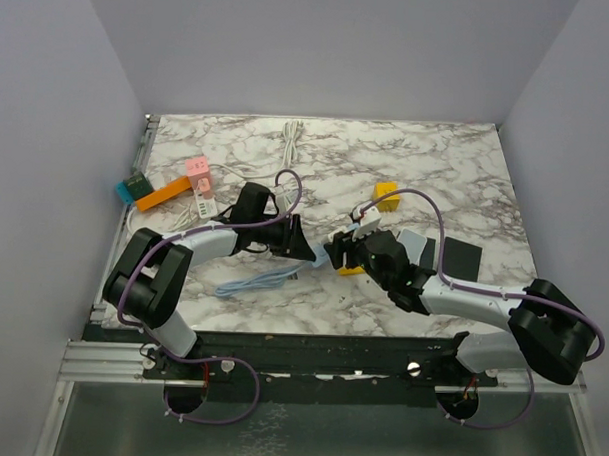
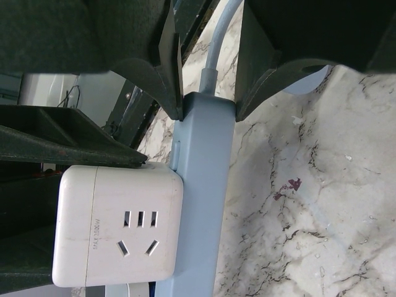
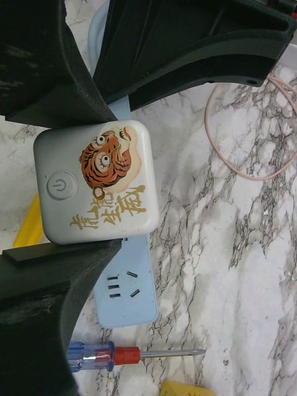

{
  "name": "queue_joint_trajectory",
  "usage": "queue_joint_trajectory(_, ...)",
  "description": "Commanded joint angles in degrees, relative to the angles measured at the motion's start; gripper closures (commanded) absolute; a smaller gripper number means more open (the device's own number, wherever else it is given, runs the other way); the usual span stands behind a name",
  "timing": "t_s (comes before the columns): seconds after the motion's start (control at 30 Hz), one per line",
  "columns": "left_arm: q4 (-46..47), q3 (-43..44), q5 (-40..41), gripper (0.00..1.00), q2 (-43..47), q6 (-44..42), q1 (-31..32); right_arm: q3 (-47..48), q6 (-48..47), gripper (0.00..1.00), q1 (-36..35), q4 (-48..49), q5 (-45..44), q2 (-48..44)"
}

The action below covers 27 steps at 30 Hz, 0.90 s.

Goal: Pull the plug off the socket
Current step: Remove the plug from the socket.

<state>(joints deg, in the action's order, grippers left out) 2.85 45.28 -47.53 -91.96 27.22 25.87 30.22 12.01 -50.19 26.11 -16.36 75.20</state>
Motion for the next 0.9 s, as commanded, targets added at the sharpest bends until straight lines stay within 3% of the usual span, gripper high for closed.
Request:
queue_joint_trajectory(0.0, 2.1, -0.7, -2.8, 0.95, -0.9, 0.0, 0.1, -0.8, 1.5, 0.99, -0.2, 7.9, 1.0, -1.2)
queue_joint_trajectory(0.07, 2.0, -0.7, -2.8, 1.00, -1.1, 0.0, 0.1, -0.8, 1.2, 0.99, -0.2, 8.1, 0.7, -0.6)
queue_joint_trajectory(0.27, 2.0, -1.1, -2.3, 1.00, -1.0, -0.1, 0.1, 0.0, 0.0, 0.99, 0.3, 6.8, -0.7, 0.9)
queue_joint_trajectory(0.87, -2.0, -1.2, 1.3, 1.00, 0.5, -3.3, 0.1, 7.8, 3.1, 0.99, 7.8, -3.4, 8.1, 7.9)
